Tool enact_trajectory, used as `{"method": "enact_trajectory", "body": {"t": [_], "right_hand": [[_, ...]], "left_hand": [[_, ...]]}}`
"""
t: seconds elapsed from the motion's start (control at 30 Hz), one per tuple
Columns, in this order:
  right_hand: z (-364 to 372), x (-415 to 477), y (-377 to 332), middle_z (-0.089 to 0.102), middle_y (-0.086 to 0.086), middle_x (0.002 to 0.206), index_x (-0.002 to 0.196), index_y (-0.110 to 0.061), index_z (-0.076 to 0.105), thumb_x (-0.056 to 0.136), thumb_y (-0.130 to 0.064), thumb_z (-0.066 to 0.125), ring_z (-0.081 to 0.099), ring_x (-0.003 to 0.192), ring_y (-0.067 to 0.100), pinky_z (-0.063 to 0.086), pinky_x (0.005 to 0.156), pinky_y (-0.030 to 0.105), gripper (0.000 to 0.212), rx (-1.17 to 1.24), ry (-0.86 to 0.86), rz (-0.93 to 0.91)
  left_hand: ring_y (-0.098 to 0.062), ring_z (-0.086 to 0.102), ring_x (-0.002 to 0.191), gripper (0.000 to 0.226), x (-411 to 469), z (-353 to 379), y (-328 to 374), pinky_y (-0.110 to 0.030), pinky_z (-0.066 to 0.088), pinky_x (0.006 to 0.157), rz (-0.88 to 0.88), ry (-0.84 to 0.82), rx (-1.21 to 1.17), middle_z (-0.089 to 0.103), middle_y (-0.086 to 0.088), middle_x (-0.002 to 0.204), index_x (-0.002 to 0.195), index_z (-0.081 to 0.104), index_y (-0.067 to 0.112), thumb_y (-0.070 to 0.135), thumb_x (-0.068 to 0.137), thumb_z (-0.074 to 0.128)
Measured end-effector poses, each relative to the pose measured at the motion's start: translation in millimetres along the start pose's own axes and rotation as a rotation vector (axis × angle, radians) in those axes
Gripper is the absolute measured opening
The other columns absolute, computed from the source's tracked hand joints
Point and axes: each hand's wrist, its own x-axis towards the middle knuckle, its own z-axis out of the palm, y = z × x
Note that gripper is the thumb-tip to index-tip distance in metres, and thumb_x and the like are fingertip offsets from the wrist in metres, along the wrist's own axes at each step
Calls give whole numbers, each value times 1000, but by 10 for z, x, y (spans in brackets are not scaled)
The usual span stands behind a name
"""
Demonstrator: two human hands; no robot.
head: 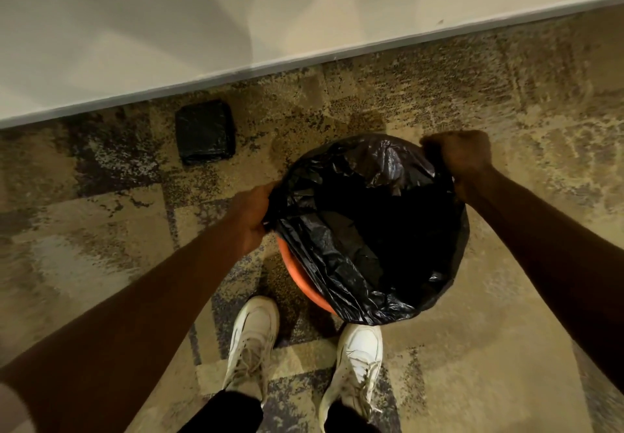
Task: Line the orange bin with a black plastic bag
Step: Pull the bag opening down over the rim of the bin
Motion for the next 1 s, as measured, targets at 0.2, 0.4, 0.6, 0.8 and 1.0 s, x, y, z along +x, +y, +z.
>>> {"method": "enact_trajectory", "body": {"t": [0.2, 0.4, 0.6, 0.8, 1.0], "right_hand": [[-206, -430, 186, 81, 2, 94, 96, -18, 81, 90, -40, 72, 75, 88, 17, 56, 80, 25, 25, -160, 302, -226], [-296, -1183, 521, 72, 16, 106, 101, -9, 78, 97, -32, 70, 65, 91, 17, 38, 81, 18, 26, -219, 410, -333], [-246, -1744, 965, 68, 16, 107, 100, -10, 78, 96, -26, 71, 66, 87, 23, 58, 80, 37, 17, -152, 421, -312], [-140, -2299, 1431, 64, 10, 114, 107, -18, 72, 96, -23, 71, 65, 91, 15, 56, 69, 18, 12, 18, 466, -265], [259, -2800, 1674, 75, 23, 112, 118, -3, 65, 97, -8, 73, 73, 96, 32, 63, 73, 40, 23, 585, 375, 309]], "left_hand": [[-15, 75, 69, 25, -339, -172, -381, -27, 57, 58, -29, -50, -177, 80, 1, 85, 95, 79, 20, 44, 96, 72], [-23, 81, 84, 63, -656, -141, -564, -37, 63, 71, 196, 84, 3, 84, -4, 92, 95, 79, 15, 64, 60, 93], [-32, 81, 86, 23, -776, -102, -527, -47, 66, 78, 336, 266, 215, 82, -9, 93, 100, 79, 10, 26, 85, 88], [-29, 76, 92, 7, -744, -182, -491, -38, 64, 69, 79, 198, -40, 78, -17, 110, 93, 71, 9, 6, 96, 76], [-21, 63, 75, 13, -742, -258, -603, -30, 48, 61, -67, 6, -19, 70, -10, 92, 107, 69, 10, 7, 108, 57]]}}
